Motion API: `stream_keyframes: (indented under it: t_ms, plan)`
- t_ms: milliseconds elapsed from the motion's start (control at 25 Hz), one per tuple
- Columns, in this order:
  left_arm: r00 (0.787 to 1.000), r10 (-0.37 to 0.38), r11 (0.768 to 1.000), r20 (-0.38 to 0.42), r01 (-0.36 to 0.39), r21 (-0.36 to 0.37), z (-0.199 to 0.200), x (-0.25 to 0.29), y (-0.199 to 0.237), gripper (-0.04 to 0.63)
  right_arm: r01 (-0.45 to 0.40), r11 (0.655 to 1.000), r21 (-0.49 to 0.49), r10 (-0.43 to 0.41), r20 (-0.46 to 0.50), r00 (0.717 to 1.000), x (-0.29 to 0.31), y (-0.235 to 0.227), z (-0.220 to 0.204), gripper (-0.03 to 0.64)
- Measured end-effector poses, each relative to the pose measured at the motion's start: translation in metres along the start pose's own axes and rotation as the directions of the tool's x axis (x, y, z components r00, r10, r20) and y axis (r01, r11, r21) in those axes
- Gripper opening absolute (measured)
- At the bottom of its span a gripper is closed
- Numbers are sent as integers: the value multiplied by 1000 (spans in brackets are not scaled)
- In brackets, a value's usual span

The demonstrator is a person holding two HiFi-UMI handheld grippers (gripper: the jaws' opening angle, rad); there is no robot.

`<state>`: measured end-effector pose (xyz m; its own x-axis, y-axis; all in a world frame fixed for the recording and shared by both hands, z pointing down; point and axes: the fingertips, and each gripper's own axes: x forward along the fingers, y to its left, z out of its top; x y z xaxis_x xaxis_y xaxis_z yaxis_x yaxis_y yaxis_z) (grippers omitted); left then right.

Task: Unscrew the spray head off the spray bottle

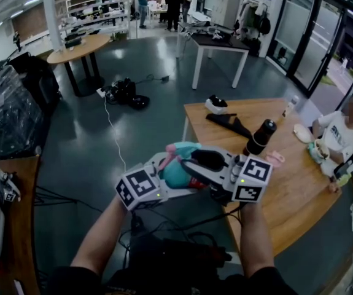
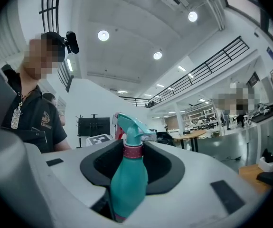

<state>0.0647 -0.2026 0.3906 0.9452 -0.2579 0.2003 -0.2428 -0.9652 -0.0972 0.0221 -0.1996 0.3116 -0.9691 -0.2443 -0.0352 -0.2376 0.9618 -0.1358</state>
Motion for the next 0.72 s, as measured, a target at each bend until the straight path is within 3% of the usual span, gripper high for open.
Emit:
stream_keyframes:
  t_ms: [360,720]
  plan:
    - [992,125,992,21,-124,-24,3,-3,17,422,100,995,18,-101,39,994,0,-6,4,150]
    - [949,314,949,-39,-315,-25,-9,-7,45,422,280,960,9,-280,38,959,13,-20,0,150]
